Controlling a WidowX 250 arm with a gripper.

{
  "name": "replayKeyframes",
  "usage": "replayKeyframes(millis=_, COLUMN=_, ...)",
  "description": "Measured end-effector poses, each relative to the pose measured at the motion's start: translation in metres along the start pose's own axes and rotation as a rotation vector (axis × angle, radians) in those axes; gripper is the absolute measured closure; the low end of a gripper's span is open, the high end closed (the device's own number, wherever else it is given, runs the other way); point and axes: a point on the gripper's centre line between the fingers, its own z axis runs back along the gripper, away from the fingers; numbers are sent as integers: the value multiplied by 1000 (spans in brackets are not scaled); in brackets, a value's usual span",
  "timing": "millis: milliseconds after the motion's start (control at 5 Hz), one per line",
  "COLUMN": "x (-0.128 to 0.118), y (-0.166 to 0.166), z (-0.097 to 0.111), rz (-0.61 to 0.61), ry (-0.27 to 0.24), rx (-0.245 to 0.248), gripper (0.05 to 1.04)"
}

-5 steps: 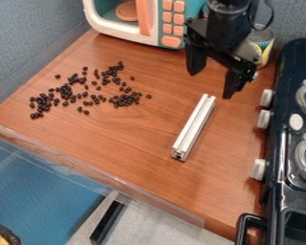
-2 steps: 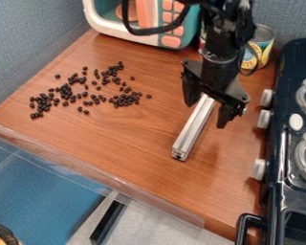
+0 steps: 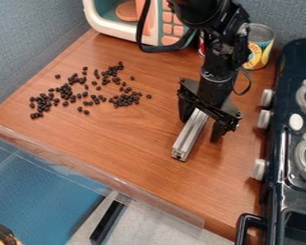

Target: Sweep into pile

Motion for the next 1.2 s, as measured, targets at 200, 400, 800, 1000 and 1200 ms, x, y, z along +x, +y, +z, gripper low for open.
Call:
replayKeyframes(millis=200, x=-1, y=3, z=-1, rz=15, ry=15, rx=-19, gripper=400)
replayKeyframes(millis=400, x=-1, y=3, z=-1, rz=35, ry=15, rx=-45, gripper=665)
replayKeyframes(millis=800, x=18, y=1, z=30, rz=109, ry=-26, rx=-138, gripper=685)
replayKeyframes(millis=1000, x=32, y=20, z=64, rz=219, ry=-94, rx=-146, gripper=685)
replayKeyframes(millis=1200, x=25, y=43, z=65, rz=378, ry=-61, rx=-96, gripper=685)
